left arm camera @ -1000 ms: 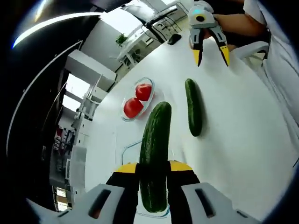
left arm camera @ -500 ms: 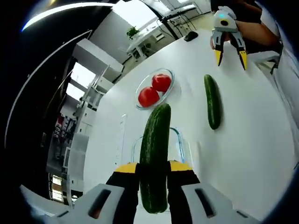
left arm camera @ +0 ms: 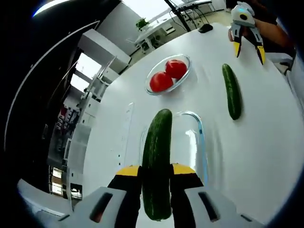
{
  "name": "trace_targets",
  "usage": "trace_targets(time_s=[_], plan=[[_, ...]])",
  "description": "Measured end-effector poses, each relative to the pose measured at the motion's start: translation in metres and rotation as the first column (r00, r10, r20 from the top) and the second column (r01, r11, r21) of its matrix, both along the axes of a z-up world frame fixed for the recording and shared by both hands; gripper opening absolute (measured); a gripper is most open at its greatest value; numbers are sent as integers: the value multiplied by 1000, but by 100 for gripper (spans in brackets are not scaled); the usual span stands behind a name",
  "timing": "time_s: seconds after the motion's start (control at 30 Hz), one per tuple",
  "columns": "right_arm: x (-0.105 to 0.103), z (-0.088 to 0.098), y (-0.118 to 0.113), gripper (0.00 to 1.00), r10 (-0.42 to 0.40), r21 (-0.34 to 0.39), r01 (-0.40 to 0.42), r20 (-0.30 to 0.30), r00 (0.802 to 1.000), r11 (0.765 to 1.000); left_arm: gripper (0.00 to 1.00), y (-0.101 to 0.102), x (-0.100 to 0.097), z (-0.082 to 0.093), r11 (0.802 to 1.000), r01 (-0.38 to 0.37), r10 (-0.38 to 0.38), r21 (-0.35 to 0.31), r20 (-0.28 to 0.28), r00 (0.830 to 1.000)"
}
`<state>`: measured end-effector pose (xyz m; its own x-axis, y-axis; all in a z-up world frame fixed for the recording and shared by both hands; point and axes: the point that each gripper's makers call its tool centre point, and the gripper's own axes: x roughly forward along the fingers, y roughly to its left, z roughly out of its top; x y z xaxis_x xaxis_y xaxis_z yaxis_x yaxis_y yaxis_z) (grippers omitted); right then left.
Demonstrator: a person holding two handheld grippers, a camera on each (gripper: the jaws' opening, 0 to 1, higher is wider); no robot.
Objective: Sort the scattered tomatoes and cucumbers on the table and place them into their respective storage containers
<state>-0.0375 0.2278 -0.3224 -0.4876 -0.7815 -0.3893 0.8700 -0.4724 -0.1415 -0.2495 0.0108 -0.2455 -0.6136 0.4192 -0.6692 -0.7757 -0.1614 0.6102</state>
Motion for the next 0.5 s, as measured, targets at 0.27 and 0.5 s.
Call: trace_targets(time_s=[0.27,0.5], plan=[[0,0,1,48,-4,-4,4,4,1000,1000,22,-4,-13,-25,999,-16,18,-44,46,999],[-3,4,6,48,-26,-20,26,-5,1000,999,22,-12,-10,-43,991,-7,14,-135,53,998]])
